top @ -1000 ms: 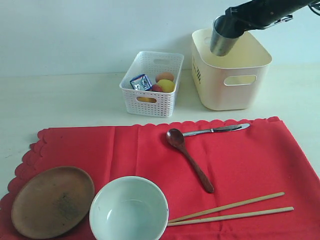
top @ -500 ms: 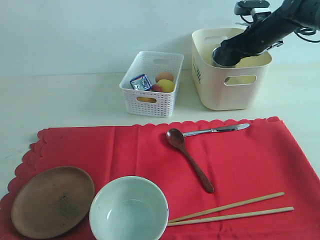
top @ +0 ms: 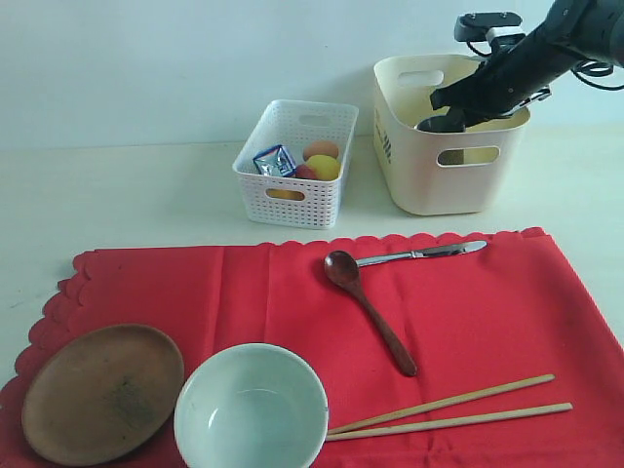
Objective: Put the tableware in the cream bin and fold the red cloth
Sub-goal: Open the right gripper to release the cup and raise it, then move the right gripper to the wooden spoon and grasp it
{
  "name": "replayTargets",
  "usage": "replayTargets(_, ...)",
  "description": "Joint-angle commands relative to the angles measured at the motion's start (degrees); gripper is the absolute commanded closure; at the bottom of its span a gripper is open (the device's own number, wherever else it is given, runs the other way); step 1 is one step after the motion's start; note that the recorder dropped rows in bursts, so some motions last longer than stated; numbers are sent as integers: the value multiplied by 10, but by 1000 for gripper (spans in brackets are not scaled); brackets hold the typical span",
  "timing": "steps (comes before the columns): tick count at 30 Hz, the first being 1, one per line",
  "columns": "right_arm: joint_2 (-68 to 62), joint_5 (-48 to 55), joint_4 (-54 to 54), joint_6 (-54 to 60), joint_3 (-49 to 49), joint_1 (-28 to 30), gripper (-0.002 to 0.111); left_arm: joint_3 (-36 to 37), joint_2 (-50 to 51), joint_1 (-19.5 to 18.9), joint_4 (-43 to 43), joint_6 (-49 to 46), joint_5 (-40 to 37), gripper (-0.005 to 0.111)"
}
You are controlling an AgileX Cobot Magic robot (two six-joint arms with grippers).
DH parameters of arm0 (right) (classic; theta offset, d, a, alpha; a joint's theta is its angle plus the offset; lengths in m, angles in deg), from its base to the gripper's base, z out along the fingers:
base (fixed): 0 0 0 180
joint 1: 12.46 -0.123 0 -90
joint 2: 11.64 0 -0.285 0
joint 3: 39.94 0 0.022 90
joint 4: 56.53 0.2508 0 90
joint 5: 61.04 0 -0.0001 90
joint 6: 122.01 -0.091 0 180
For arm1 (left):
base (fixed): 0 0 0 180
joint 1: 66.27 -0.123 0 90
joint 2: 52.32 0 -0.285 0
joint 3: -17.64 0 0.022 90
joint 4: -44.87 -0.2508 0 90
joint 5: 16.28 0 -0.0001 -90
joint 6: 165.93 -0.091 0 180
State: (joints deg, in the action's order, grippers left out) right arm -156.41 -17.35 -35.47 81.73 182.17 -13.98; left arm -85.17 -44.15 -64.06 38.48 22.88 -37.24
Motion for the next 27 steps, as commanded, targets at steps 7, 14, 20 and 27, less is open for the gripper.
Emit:
replayTargets(7, 52, 32, -53, -53, 6, 2, 67, 0, -4, -2, 0, 1, 6, 107)
replayTargets(14, 123, 82, -82, -78, 6, 2, 67, 0, -4, -2, 0, 1, 6, 107)
replayTargets(20, 171, 175, -54, -58, 6, 2, 67, 0, -4, -2, 0, 1, 6, 107)
replayTargets(27, 203, 249, 19, -25, -13, -5, 69, 0, -4, -2, 0, 1, 6, 107)
